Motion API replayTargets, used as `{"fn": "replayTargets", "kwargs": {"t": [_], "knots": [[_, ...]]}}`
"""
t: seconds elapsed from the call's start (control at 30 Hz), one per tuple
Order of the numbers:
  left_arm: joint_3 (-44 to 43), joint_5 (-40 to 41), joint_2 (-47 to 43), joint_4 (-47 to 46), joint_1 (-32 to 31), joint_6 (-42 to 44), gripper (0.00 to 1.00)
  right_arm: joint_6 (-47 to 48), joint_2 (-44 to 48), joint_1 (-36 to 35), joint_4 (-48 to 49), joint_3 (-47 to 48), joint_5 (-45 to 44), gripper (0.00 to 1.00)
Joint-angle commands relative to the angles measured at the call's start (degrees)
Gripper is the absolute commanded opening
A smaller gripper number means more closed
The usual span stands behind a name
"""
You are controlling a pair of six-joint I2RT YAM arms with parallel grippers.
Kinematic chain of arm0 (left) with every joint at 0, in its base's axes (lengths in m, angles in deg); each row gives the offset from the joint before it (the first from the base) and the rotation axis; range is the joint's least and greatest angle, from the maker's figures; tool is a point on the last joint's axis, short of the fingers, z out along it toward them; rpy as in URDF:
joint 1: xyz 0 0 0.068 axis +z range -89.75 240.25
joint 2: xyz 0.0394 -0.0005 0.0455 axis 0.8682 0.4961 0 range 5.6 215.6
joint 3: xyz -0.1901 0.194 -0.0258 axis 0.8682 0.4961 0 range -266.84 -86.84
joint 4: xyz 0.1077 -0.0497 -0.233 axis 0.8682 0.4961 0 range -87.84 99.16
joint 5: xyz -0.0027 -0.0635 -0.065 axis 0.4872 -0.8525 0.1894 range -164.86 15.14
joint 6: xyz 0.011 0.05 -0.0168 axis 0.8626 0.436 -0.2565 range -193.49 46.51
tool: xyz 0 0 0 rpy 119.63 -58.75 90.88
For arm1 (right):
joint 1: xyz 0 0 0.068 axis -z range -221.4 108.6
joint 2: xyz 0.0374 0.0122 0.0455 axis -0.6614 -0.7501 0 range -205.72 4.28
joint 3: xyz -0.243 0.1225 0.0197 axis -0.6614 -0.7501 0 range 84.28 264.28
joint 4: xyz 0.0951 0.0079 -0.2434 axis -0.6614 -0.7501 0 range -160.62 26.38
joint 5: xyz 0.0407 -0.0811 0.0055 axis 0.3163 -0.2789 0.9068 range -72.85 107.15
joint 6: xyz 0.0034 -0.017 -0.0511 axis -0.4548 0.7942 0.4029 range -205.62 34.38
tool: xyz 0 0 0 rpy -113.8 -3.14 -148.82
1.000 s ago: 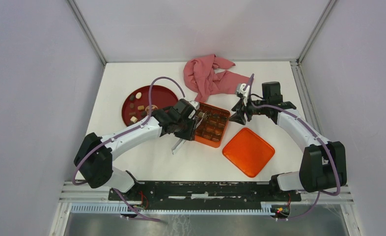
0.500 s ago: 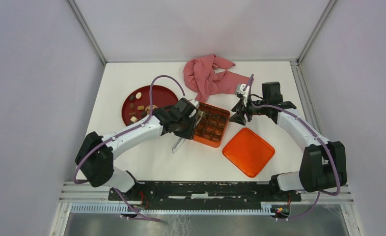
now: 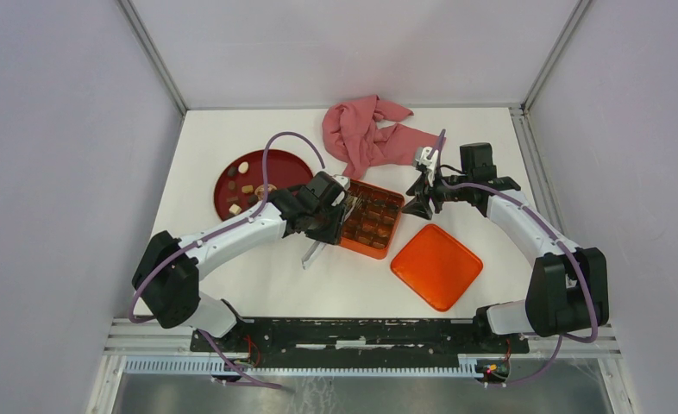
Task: Pack the chocolate
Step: Place the fake chocolate in the packing box.
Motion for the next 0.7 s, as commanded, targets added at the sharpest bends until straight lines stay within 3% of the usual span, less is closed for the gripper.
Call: {"fn": "replayTargets", "kwargs": {"t": [0.0, 0.5, 0.67], "knots": [[-2.56, -0.05, 0.4, -1.23, -0.62, 0.39, 0.44, 0.99, -0.2, 0.18, 0.14, 2.32, 1.39, 0.6], [-3.04, -0.52, -3.54, -2.07, -0.26, 0.66, 0.38, 1.64, -0.28, 0.18, -0.61, 2.62, 1.74, 0.6], [-2.56, -3.24, -7.06, -0.61, 4.6, 2.75, 0.38, 1.84, -0.24, 0.16, -0.94, 2.67, 2.1, 0.6]]}}
